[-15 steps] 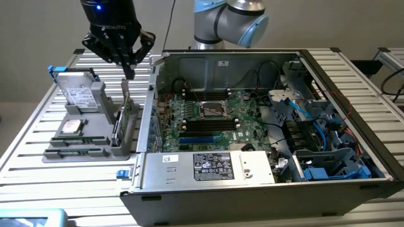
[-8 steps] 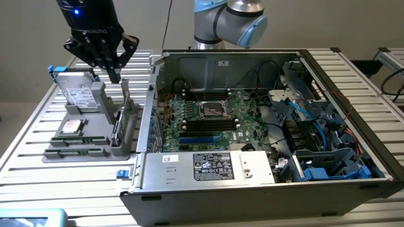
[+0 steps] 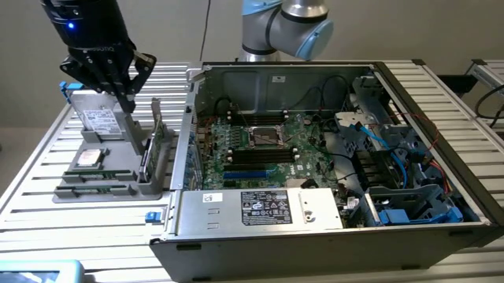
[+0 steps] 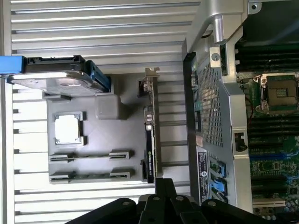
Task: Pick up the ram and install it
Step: 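Reach for the ram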
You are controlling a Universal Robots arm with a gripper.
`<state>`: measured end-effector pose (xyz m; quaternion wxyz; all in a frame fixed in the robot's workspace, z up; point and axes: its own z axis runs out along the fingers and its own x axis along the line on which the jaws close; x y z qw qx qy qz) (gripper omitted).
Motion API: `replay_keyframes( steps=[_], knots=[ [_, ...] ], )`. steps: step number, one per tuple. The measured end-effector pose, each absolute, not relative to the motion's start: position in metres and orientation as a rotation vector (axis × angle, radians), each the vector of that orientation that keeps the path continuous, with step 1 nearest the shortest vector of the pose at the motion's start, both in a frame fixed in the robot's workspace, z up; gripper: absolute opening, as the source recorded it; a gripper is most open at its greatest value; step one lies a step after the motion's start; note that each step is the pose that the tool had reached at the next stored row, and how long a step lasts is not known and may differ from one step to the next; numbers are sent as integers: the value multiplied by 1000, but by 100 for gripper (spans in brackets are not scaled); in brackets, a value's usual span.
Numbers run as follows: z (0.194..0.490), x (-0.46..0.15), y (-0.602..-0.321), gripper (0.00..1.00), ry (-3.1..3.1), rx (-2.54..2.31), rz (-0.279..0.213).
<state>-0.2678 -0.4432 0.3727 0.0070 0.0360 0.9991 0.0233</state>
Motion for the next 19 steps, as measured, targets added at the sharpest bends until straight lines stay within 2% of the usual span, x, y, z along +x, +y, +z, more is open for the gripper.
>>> replay_keyframes(
  steps=[19],
  knots=[
    [356, -334, -461, 11, 3127, 113, 73]
  ],
)
